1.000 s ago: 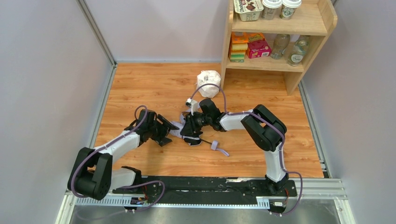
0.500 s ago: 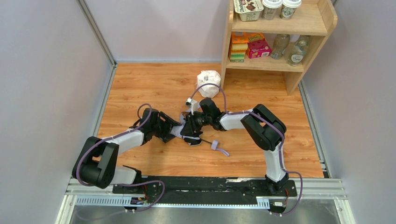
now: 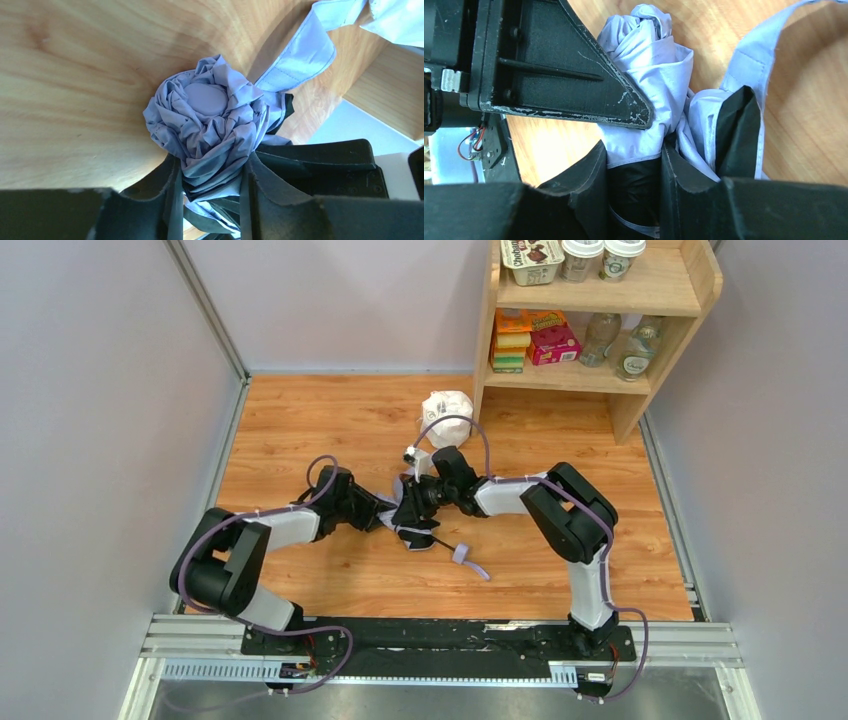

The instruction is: Put away the umbrella

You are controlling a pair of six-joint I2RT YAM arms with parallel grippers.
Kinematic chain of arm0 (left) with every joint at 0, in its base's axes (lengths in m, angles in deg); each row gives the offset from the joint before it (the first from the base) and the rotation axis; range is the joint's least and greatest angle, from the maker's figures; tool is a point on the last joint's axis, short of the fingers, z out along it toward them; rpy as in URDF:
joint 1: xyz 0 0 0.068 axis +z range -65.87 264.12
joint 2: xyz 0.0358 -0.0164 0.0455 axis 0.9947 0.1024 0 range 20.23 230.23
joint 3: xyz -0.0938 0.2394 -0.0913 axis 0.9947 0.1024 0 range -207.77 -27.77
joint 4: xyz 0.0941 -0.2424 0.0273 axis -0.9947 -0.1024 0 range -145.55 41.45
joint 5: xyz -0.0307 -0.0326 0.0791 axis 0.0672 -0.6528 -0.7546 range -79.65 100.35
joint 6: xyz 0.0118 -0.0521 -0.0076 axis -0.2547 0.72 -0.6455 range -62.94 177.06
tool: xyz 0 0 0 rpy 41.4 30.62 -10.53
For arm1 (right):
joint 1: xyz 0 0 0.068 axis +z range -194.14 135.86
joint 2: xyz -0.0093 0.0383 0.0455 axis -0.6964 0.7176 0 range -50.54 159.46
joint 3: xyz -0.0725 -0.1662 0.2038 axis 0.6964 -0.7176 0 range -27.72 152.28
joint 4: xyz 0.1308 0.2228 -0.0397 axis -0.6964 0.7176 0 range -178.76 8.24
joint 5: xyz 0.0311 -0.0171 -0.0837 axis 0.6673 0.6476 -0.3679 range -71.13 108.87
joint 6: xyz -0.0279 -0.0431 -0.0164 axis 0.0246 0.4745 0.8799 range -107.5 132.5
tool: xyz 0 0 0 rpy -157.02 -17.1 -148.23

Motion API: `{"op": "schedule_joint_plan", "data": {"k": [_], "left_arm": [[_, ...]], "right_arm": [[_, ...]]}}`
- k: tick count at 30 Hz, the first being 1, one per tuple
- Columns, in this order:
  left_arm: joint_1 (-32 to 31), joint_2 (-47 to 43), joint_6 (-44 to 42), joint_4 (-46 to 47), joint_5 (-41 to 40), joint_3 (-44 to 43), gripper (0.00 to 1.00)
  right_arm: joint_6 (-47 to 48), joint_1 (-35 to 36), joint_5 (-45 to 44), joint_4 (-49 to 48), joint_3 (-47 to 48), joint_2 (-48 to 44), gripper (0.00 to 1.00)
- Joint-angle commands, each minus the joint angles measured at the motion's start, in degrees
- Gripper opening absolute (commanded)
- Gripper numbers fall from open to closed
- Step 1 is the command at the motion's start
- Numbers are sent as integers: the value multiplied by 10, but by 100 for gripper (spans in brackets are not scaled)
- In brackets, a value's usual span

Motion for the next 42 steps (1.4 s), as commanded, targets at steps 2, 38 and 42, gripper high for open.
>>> {"op": "schedule_joint_plan", "data": {"k": [2, 38, 42], "left_arm": [[-26, 124, -64, -106, -67, 44, 20], [-28, 118, -93, -333, -25, 10, 0], [-28, 121, -90, -342, -20, 7, 0]], "right_arm": [[56, 23, -66, 230, -53, 70, 0], [317, 238, -659, 45, -59, -159, 89], [325, 236, -670, 28, -58, -102, 80]]}}
